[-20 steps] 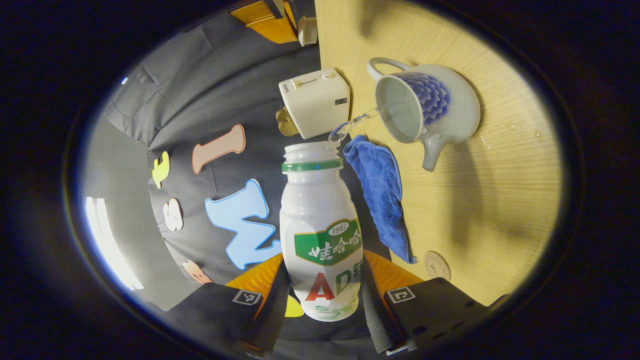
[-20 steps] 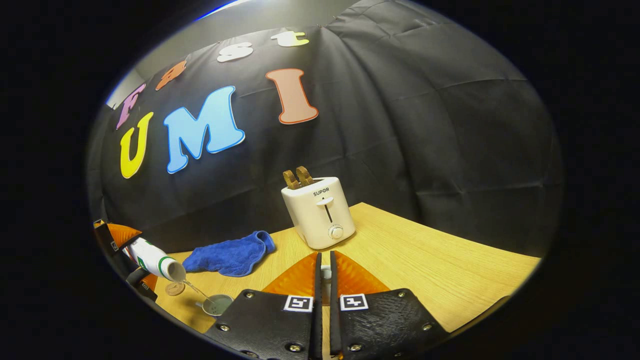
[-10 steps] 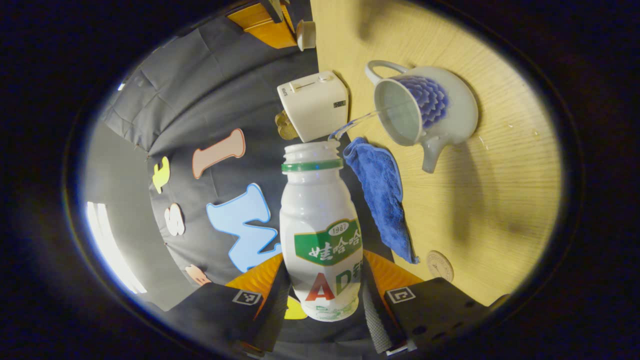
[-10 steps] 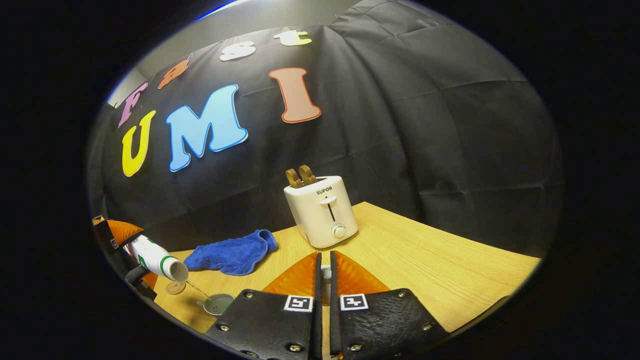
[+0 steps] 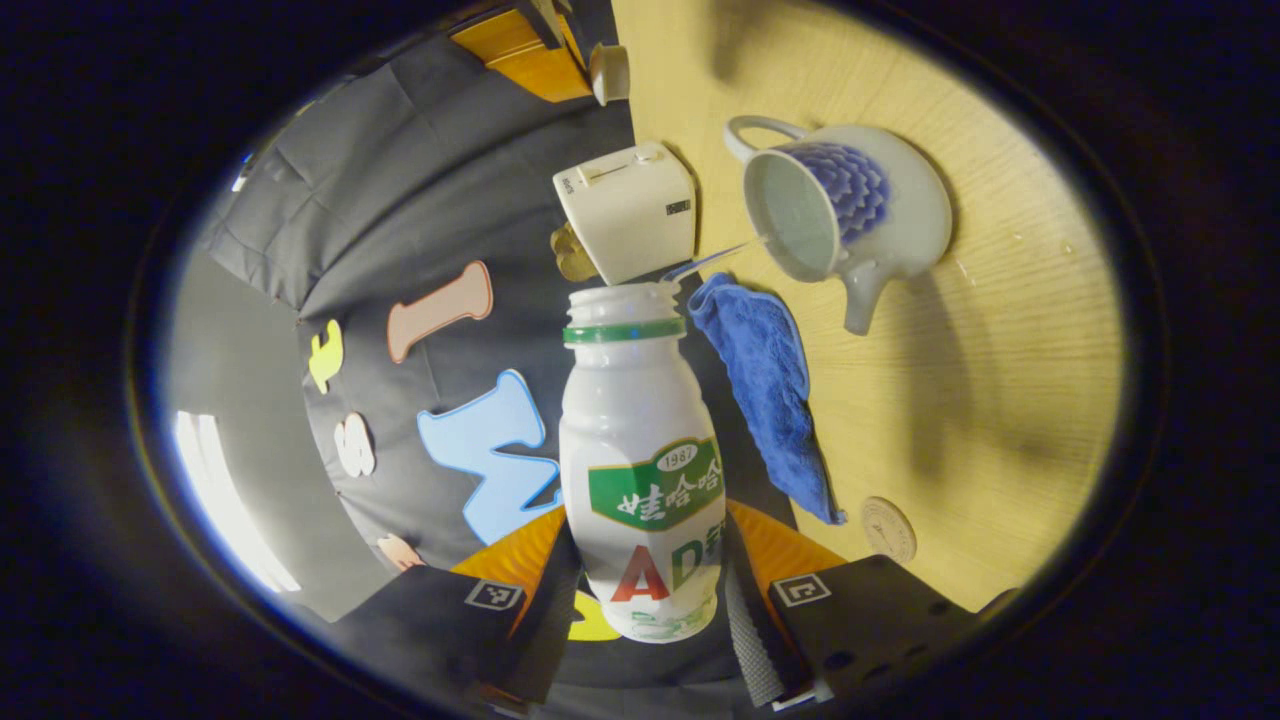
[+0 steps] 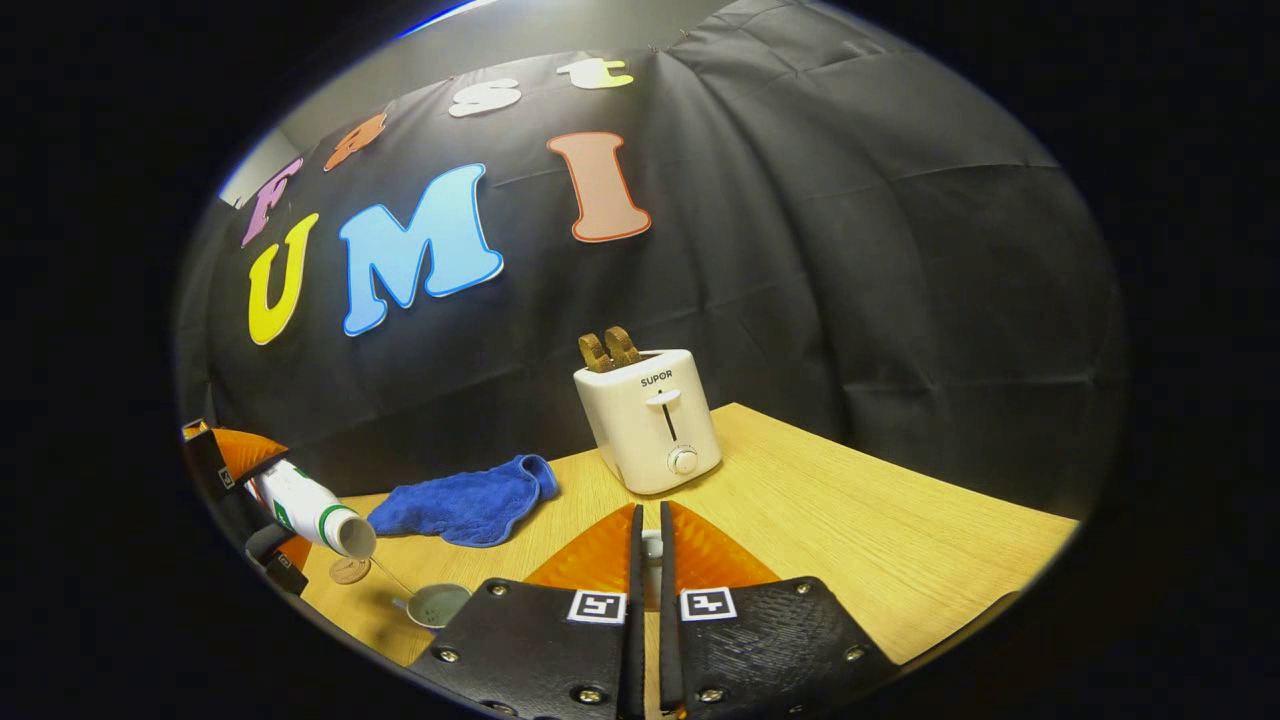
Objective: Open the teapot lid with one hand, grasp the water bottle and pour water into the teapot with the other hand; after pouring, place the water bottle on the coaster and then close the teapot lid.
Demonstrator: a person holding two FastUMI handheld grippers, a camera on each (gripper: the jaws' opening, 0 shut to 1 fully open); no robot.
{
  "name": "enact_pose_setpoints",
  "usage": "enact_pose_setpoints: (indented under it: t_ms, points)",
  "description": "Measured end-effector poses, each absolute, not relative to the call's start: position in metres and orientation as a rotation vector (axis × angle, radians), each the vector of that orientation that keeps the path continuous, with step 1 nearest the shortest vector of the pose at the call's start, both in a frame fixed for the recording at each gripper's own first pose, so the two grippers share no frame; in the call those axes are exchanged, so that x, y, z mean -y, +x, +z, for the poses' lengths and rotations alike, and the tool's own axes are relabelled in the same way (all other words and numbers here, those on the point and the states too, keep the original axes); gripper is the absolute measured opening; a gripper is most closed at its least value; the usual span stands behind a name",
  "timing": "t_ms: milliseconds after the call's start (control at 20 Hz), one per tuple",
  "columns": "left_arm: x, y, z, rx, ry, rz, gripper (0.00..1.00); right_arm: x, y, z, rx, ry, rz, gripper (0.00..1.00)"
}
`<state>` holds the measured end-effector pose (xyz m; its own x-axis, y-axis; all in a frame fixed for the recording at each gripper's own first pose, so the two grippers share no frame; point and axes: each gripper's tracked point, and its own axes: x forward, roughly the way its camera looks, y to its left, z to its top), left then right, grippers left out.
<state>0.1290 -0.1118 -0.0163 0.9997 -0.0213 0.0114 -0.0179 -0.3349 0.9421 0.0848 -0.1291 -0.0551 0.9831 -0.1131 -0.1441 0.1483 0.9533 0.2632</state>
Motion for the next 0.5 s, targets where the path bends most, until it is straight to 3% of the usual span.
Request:
enact_pose_setpoints:
  t_ms: [250,300,350,500]
  points:
    - [0.1134,0.1288,-0.0168,0.037,1.934,-0.009,0.81,0.1265,0.0853,-0.0567,-0.132,0.266,-0.129,0.06]
    - [0.1126,0.1290,-0.0164,0.037,1.937,-0.009,0.76,0.1259,0.0853,-0.0555,-0.131,0.265,-0.127,0.06]
    - [0.1118,0.1291,-0.0169,0.036,1.939,-0.009,0.81,0.1259,0.0850,-0.0561,-0.130,0.264,-0.126,0.06]
    - [0.1123,0.1295,-0.0174,0.045,1.952,-0.007,0.81,0.1253,0.0855,-0.0561,-0.132,0.263,-0.124,0.06]
